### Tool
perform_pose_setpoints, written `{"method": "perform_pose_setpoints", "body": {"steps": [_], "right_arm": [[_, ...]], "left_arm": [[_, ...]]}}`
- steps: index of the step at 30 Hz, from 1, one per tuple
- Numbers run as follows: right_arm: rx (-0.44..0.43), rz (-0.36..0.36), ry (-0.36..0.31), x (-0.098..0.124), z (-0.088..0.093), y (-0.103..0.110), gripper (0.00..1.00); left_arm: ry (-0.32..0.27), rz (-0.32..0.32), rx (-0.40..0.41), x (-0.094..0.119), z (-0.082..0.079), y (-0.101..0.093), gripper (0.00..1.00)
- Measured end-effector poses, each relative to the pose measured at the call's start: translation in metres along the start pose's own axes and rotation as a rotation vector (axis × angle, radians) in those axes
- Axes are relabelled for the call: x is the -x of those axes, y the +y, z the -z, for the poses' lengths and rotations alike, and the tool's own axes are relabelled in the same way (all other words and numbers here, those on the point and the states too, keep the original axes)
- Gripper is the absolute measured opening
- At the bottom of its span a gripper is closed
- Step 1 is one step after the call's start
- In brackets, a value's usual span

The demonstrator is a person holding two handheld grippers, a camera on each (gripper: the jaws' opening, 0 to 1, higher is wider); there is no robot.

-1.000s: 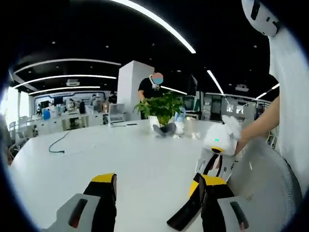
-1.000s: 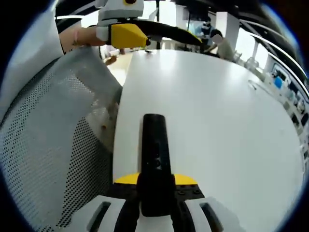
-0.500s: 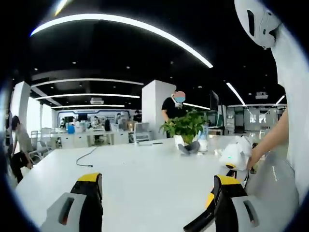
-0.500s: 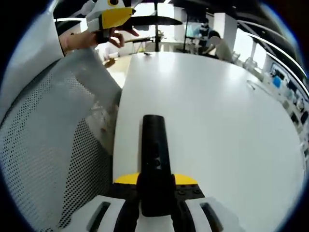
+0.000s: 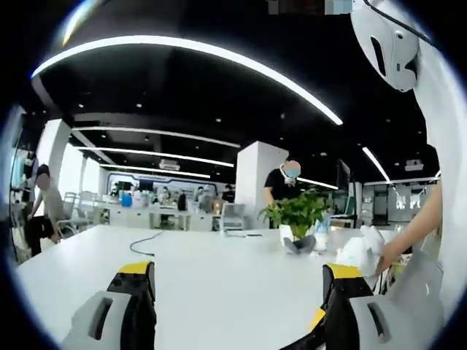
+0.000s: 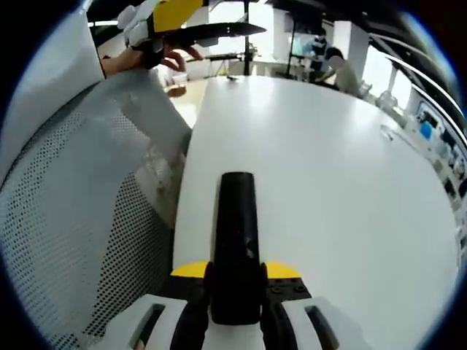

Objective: Press the specified remote control buttons in sequence, fully releasing each button before pressing the next.

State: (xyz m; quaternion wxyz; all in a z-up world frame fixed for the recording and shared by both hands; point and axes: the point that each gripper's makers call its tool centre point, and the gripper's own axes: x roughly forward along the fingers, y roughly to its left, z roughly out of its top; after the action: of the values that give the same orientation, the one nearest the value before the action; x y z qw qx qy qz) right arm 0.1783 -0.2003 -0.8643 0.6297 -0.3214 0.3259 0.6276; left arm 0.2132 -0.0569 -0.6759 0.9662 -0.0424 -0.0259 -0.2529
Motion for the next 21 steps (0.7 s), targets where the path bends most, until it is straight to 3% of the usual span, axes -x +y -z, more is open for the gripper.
{"method": "perform_pose_setpoints", "body": {"steps": [2, 6, 12, 21], "right_arm": [[0.018, -0.006, 0.017, 0.000, 0.000, 0.001, 0.22], [0.063, -0.009, 0.057, 0.000, 0.003, 0.002, 0.21], [0.093, -0.018, 0.080, 0.001, 0.004, 0.000, 0.21], [0.077, -0.027, 0.086, 0.001, 0.004, -0.009, 0.21]], "left_arm": [[0.019, 0.007, 0.027, 0.000, 0.003, -0.001, 0.97], [0.000, 0.002, 0.006, 0.002, 0.000, 0.000, 0.95], [0.032, 0.005, 0.005, 0.001, 0.006, 0.000, 0.95], [0.048, 0.006, 0.027, 0.002, 0.010, 0.001, 0.95]]}}
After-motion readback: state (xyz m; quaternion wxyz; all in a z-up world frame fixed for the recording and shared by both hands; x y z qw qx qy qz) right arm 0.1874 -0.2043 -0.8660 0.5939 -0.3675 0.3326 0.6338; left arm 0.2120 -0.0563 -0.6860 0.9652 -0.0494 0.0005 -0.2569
